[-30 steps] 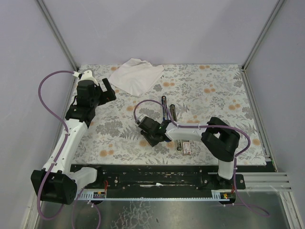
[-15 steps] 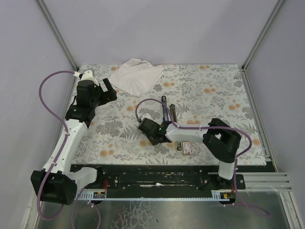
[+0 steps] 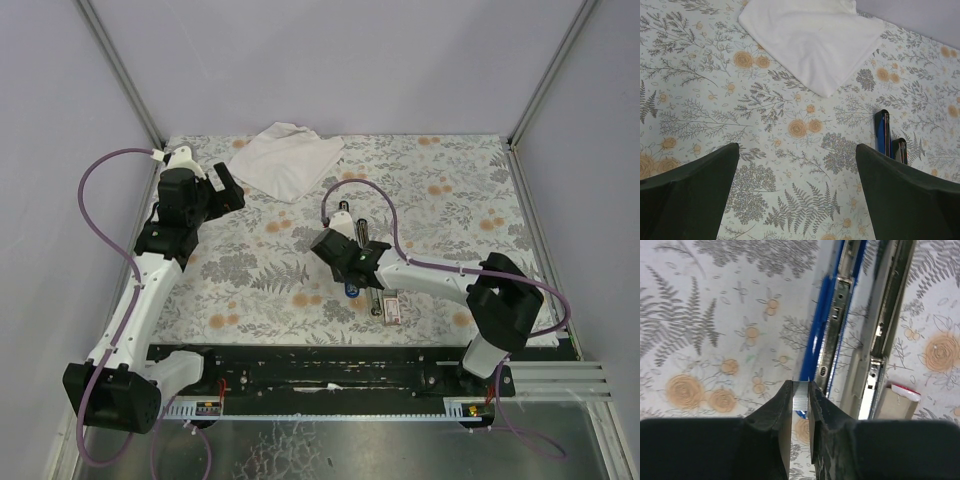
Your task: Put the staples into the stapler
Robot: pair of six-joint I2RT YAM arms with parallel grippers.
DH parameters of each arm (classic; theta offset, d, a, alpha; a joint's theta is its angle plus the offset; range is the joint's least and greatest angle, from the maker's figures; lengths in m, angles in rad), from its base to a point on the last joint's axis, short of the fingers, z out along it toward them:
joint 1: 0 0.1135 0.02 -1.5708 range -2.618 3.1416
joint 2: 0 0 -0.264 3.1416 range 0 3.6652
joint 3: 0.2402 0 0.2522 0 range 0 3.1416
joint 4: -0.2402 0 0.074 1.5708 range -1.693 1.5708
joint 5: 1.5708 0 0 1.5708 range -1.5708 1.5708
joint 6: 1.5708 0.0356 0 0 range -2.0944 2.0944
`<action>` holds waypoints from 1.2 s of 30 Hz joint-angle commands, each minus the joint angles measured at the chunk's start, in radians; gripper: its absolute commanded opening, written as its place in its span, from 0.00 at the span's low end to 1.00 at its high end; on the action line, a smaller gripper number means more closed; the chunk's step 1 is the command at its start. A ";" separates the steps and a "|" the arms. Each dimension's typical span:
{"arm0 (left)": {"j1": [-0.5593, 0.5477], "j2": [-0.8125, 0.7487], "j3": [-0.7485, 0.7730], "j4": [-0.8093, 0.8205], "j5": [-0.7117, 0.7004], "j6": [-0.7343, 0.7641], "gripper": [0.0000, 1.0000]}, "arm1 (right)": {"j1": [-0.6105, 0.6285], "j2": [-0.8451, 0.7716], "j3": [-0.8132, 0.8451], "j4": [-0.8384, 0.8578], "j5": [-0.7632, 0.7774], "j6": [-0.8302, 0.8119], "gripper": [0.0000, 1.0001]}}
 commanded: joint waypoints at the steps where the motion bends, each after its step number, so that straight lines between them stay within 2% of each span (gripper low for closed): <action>1: 0.007 -0.001 -0.013 0.058 0.010 0.009 1.00 | -0.018 -0.006 -0.025 0.010 0.055 0.081 0.16; 36: 0.008 0.004 -0.014 0.056 0.023 0.009 1.00 | -0.039 0.029 -0.044 -0.036 0.106 0.170 0.17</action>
